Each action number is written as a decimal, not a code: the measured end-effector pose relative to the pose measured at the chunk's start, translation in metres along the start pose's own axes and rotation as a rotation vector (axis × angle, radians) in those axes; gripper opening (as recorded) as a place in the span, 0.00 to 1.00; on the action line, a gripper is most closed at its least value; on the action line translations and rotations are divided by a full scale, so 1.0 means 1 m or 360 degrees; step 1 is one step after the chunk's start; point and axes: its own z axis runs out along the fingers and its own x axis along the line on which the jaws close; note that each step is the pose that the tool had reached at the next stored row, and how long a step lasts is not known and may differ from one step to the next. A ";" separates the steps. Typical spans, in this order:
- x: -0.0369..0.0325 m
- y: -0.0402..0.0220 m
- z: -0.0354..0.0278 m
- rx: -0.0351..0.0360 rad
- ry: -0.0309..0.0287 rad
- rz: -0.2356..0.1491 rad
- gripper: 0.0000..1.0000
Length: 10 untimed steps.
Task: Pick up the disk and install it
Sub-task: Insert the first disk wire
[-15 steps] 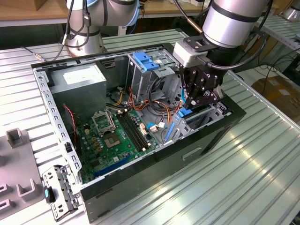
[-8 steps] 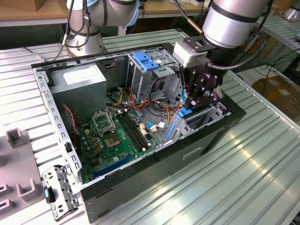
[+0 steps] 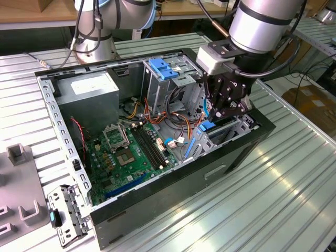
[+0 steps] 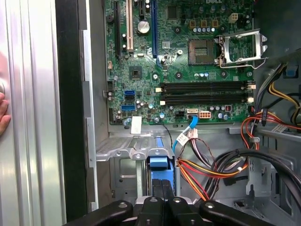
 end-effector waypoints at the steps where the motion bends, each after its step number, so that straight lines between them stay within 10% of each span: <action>1: -0.0001 -0.0026 0.0000 0.0000 0.00003 0.0000 0.11; 10: -0.0009 -0.0223 -0.0017 0.0001 -0.00006 -0.0042 0.11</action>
